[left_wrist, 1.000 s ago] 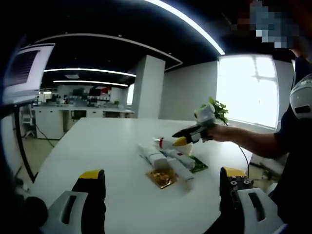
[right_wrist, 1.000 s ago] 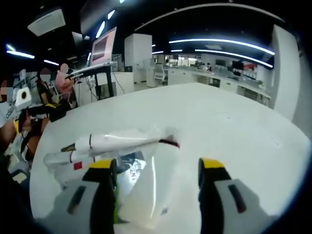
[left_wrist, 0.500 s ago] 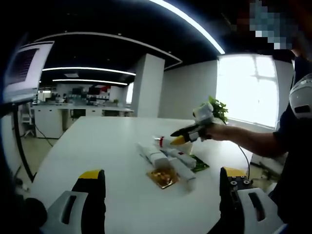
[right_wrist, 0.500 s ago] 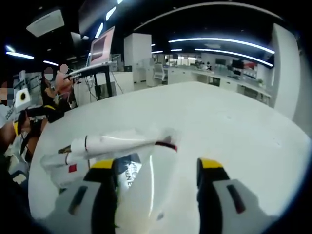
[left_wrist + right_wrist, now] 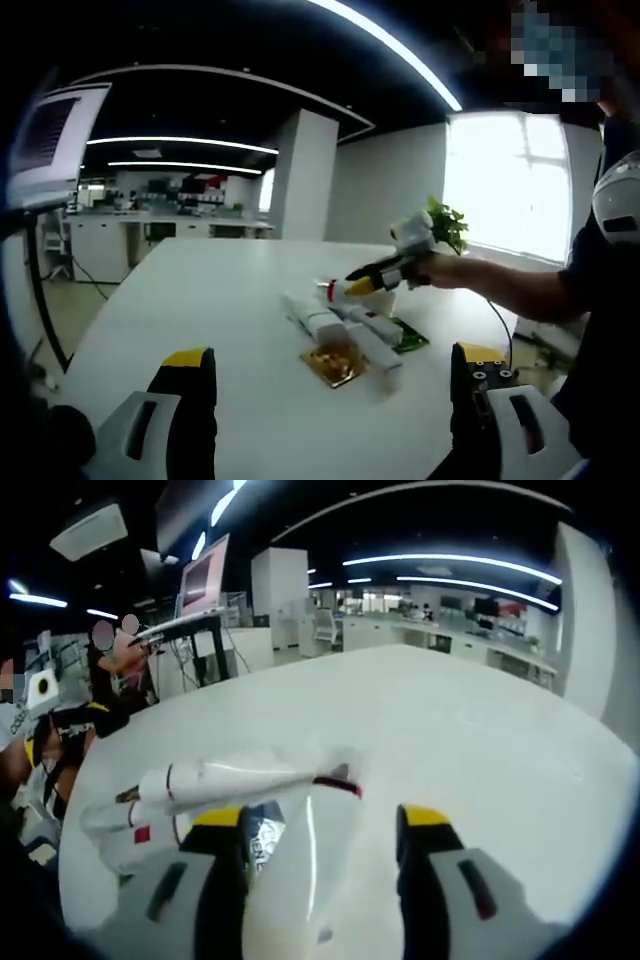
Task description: Arrange the skincare products in the storage area until every visible bottle or jar stands upright without overlapping.
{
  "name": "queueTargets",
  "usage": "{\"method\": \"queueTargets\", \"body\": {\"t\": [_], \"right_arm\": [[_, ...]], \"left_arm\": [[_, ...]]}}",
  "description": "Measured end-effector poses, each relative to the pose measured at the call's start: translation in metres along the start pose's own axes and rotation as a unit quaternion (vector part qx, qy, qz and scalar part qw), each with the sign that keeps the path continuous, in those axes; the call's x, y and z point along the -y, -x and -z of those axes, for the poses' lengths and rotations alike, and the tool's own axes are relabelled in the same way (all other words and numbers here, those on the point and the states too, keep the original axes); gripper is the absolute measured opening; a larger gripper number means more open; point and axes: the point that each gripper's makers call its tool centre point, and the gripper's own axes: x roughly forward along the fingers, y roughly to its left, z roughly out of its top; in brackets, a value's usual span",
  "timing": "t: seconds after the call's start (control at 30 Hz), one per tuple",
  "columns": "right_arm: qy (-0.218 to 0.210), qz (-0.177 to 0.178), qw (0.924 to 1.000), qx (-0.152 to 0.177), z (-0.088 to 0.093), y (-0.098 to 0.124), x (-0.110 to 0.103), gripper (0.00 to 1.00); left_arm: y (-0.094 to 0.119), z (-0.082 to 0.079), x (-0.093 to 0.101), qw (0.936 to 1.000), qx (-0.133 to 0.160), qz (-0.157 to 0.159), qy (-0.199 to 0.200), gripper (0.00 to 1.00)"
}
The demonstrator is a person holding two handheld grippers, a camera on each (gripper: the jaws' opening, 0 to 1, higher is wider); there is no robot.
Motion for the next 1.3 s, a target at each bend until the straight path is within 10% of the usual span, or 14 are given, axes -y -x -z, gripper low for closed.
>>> {"method": "queueTargets", "body": {"t": [1.3], "right_arm": [[-0.009, -0.028, 0.9996, 0.002, -0.012, -0.026, -0.007, 0.45]], "left_arm": [[0.004, 0.007, -0.008, 0.9999, 0.000, -0.008, 0.008, 1.00]]}}
